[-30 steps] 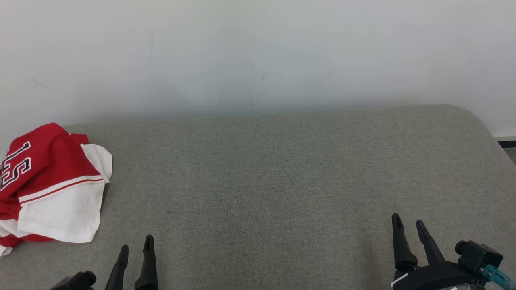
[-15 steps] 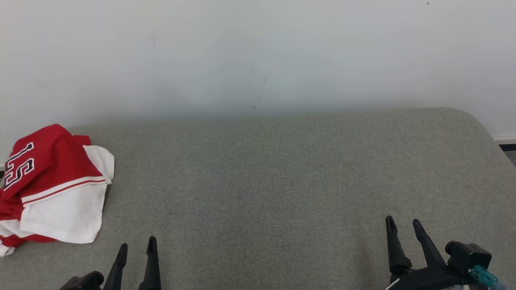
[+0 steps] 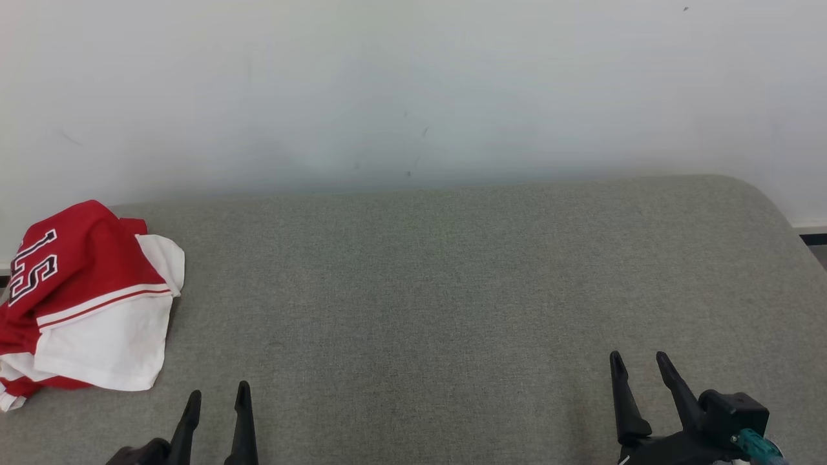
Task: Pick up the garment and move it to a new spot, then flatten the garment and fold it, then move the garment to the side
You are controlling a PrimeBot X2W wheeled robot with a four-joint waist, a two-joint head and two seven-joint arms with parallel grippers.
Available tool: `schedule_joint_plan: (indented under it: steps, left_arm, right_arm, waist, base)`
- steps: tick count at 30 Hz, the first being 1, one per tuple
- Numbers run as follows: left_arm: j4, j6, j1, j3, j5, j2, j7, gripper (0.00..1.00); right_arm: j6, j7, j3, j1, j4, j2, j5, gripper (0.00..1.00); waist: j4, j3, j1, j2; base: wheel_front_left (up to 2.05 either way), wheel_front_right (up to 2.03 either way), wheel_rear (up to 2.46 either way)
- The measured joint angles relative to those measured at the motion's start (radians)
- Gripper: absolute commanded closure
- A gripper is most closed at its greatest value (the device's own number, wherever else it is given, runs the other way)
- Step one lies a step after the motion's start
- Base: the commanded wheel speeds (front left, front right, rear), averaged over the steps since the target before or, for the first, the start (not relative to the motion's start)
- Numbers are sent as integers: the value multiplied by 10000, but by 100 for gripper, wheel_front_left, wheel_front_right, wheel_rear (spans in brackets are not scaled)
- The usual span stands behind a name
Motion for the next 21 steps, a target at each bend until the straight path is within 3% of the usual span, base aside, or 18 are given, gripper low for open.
schedule_joint_plan:
  steps: [21]
  left_arm:
    - [38,161,35,-105,1195,10,-391,0]
  right_arm:
    - [0,-382,100,6,104,-6,-1628,0]
  waist:
    - [-32,-144,0,0]
  base:
    - [0,0,0]
